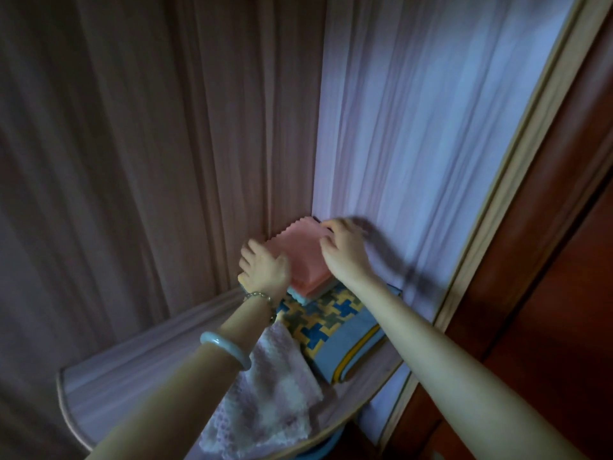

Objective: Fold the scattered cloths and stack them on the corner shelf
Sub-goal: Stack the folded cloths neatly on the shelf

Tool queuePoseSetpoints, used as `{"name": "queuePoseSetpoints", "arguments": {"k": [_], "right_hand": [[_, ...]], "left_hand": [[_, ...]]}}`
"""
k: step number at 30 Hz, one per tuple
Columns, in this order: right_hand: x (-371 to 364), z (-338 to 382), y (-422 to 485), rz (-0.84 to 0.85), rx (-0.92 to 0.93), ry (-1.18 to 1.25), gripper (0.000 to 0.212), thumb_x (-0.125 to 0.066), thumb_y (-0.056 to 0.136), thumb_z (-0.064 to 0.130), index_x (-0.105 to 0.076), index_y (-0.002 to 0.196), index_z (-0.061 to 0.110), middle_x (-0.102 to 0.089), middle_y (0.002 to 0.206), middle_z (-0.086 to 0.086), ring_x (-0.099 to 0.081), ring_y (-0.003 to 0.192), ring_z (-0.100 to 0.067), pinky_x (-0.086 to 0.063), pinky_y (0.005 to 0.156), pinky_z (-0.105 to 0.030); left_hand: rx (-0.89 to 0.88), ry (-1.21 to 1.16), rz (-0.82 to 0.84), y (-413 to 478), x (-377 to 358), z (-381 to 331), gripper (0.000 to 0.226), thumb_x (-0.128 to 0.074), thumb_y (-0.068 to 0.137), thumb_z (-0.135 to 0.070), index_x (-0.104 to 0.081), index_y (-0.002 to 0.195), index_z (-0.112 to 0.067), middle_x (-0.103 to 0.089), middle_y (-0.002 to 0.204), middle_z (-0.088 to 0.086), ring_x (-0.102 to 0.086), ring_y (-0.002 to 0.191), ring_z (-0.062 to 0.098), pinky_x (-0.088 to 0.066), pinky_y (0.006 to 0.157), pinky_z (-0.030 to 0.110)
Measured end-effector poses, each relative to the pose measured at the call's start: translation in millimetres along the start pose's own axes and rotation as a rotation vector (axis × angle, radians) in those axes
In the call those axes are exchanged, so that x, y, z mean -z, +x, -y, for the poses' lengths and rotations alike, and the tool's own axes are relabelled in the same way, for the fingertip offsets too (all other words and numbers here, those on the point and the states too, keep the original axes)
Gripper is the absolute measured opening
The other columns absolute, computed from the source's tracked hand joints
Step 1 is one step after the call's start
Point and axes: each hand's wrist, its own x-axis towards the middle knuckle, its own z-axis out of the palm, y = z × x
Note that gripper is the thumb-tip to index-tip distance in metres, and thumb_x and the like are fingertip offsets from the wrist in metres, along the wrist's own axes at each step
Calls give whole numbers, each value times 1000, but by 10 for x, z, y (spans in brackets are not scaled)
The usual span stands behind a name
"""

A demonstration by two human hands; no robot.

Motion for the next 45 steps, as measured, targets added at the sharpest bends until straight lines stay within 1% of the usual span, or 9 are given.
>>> {"name": "queuePoseSetpoints", "arguments": {"k": [4, 9, 19, 24, 30, 33, 36, 41, 45], "right_hand": [[-236, -125, 214, 345, 219, -187, 49, -38, 99, 18, -32, 148, 12, -23, 158, -6, -16, 147, -25, -6, 118, -32], [-442, -318, 156, 656, 220, -492, 53, -18, 104, 35, -6, 153, 16, 1, 162, -3, 6, 148, -15, 5, 120, -33], [-387, -458, 155, 665, 236, -591, 55, -15, 103, 38, -4, 153, 18, 0, 161, -7, 4, 149, -22, 4, 121, -37], [-248, -182, 43, 268, 339, -438, 44, -46, 96, 27, -48, 135, 8, -45, 143, -15, -35, 135, -32, -30, 111, -43], [13, 360, -439, 247, 13, 64, 10, -56, 85, 10, -63, 82, 15, -69, 81, -3, -61, 76, -18, -42, 64, -23], [108, 514, -720, 557, -182, 279, 14, -56, 87, 6, -60, 76, 12, -59, 61, -5, -53, 45, -14, -40, 38, -18], [161, 514, -937, 772, -340, 371, 6, -61, 88, 5, -62, 82, 3, -55, 61, -10, -52, 48, -17, -46, 43, -24], [240, 512, -1206, 895, -450, 247, 34, -76, 79, 22, -66, 103, 0, -63, 85, -11, -58, 71, -21, -52, 59, -28], [262, 637, -1265, 791, -523, 252, 22, -78, 75, 17, -60, 85, 9, -50, 67, -5, -51, 63, -18, -47, 50, -25]], "left_hand": [[-482, 332, 233, 39, 26, 174, 69, -48, 92, -38, -21, 149, -10, -16, 158, 8, -6, 147, 24, -3, 118, 44], [-440, 515, 474, 137, -40, 412, 93, -31, 87, -72, -1, 153, -14, 2, 162, 1, 4, 148, 18, 8, 118, 48], [-429, 522, 495, 139, 16, 305, 105, -38, 79, -78, -4, 153, -12, -1, 161, 4, 1, 148, 23, 1, 120, 44], [-426, 261, 454, 191, 371, 382, 84, -66, 75, -61, -39, 141, -15, -38, 143, 8, -29, 136, 24, -21, 113, 34], [-259, 84, 858, -50, 958, 682, 44, -74, 72, -53, -69, 92, -14, -63, 80, -4, -58, 70, 6, -47, 69, 27], [-329, 291, 977, -186, 1180, 760, 61, -62, 63, -73, -71, 95, -23, -66, 92, -7, -53, 80, 10, -43, 76, 28], [-333, 487, 904, -280, 1298, 841, 63, -65, 65, -74, -68, 104, -26, -63, 104, -13, -55, 102, 12, -43, 92, 30], [-272, 456, 784, -432, 1348, 931, 95, -75, 52, -65, -52, 132, -19, -55, 132, -2, -51, 118, 16, -40, 105, 36], [-399, 412, 577, -580, 1384, 860, 76, -77, 72, -45, -46, 139, -25, -53, 127, -5, -48, 123, 20, -41, 101, 34]]}}
